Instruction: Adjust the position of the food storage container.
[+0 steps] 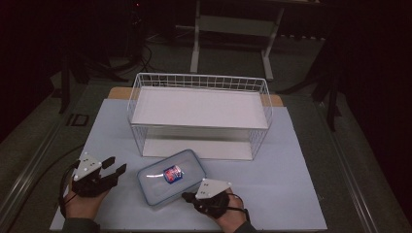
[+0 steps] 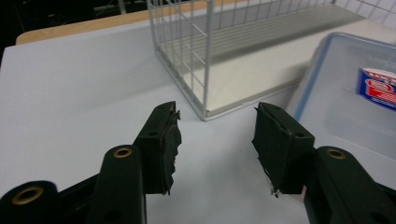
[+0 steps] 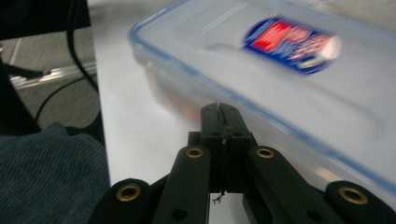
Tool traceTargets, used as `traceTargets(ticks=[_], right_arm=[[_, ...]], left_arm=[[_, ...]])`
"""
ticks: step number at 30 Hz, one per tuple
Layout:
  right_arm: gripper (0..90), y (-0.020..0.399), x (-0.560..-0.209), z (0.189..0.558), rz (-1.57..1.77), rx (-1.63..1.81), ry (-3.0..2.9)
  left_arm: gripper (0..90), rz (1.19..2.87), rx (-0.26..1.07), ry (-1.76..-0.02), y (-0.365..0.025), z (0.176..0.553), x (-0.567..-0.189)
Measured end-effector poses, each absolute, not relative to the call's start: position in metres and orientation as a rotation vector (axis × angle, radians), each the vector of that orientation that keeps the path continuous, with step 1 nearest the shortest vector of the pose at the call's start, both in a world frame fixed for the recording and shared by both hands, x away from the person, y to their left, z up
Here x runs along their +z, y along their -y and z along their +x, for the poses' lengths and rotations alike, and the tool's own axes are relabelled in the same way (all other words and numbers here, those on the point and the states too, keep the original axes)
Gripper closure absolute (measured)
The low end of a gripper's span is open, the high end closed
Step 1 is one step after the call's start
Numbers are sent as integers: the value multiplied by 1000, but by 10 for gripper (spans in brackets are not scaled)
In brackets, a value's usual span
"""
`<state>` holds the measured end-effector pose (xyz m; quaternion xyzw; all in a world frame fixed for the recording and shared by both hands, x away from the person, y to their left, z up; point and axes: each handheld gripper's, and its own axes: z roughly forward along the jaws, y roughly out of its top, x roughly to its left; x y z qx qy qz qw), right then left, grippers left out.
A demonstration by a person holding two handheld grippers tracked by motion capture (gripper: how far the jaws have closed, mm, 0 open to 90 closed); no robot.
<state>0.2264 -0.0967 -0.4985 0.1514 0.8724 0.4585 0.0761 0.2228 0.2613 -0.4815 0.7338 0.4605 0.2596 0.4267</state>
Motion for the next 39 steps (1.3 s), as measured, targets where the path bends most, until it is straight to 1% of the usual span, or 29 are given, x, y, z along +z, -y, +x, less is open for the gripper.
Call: traceTargets(ticks=[3, 4, 5, 6, 7, 10, 12, 13, 15, 19, 26, 28, 33, 36, 39], right_arm=[[894, 115, -489, 237, 550, 1418, -2537], [894, 122, -487, 241, 586, 1418, -2511], [894, 126, -485, 244, 614, 1399, -2485], [893, 130, -483, 247, 628, 1371, -2464], [882, 133, -481, 250, 634, 1355, -2447], [861, 139, -477, 256, 659, 1336, -2413], [761, 146, -471, 265, 707, 1330, -2374], [734, 149, -470, 268, 724, 1331, -2362], [683, 152, -470, 274, 771, 1335, -2347], [722, 155, -473, 285, 847, 1307, -2337], [719, 152, -479, 297, 893, 1272, -2329], [719, 152, -481, 300, 900, 1258, -2335], [732, 152, -485, 305, 895, 1238, -2358], [737, 151, -487, 307, 895, 1223, -2366], [763, 151, -490, 308, 891, 1199, -2384]], left_arm=[[524, 1846, 639, -1138, -259, 220, -482], [550, 1846, 639, -1138, -259, 220, -482], [571, 1853, 599, -1129, -258, 219, -486], [593, 1853, 599, -1129, -258, 219, -486], [629, 1877, 560, -1122, -257, 218, -489], [720, 1891, 544, -1104, -255, 216, -489], [791, 1907, 517, -1083, -253, 213, -489], [825, 1928, 483, -1063, -252, 211, -489], [888, 1961, 474, -1053, -249, 208, -489], [895, 2016, 447, -1038, -244, 203, -491], [898, 2087, 409, -1011, -233, 205, -496], [899, 2107, 423, -1006, -229, 206, -496], [898, 2106, 424, -1028, -227, 210, -497], [898, 2110, 428, -1032, -221, 215, -498], [898, 2106, 422, -1028, -209, 225, -498]])
